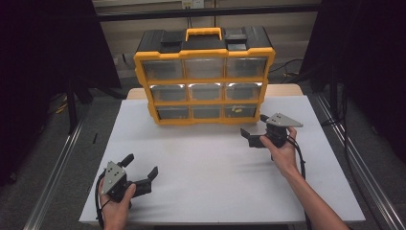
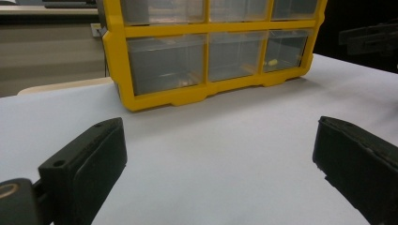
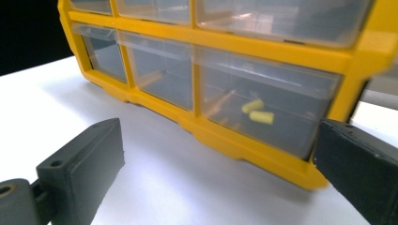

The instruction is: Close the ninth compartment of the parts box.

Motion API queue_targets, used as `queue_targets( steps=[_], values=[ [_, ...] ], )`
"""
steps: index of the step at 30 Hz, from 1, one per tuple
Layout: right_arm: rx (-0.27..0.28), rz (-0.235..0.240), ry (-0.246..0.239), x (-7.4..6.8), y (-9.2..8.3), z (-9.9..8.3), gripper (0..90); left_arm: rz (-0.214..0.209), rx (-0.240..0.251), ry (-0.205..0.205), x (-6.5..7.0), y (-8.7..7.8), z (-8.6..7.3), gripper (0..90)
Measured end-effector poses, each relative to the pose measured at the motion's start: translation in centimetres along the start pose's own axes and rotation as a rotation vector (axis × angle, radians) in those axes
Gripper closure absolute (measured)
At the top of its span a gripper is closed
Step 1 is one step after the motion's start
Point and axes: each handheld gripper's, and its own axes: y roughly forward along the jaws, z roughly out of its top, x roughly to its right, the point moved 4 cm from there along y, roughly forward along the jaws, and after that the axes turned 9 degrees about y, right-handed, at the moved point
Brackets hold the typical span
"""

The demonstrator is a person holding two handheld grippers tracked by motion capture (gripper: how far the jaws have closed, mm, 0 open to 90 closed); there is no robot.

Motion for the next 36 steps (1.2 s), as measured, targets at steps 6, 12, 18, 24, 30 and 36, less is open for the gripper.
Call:
queue_targets(
  steps=[6,12,18,24,30,36],
  values=[
    [0.013,-0.032,0.009,0.4,-1.6,-0.7,2.3,0.006,0.006,0.001,-0.1,-0.2,0.1,3.4],
    [0.036,-0.047,0.013,0.4,-2.7,-0.7,1.5,0.018,-0.003,-0.010,-0.3,-0.2,-0.1,4.1],
    [0.032,-0.053,0.003,0.0,-3.6,-1.2,1.5,0.019,0.002,-0.013,-0.2,-0.2,-0.1,4.1],
    [0.046,-0.056,0.002,-0.4,-4.9,-1.3,2.5,0.027,-0.012,-0.015,-0.3,-0.1,-0.1,4.1],
    [0.066,-0.077,-0.002,-0.6,-6.5,-1.5,2.4,0.036,-0.011,-0.014,-0.3,-0.3,-0.1,4.1],
    [0.071,-0.079,0.027,-0.3,-8.0,-1.7,2.2,0.032,-0.009,-0.010,-0.2,-0.3,-0.1,4.0]
  ],
)
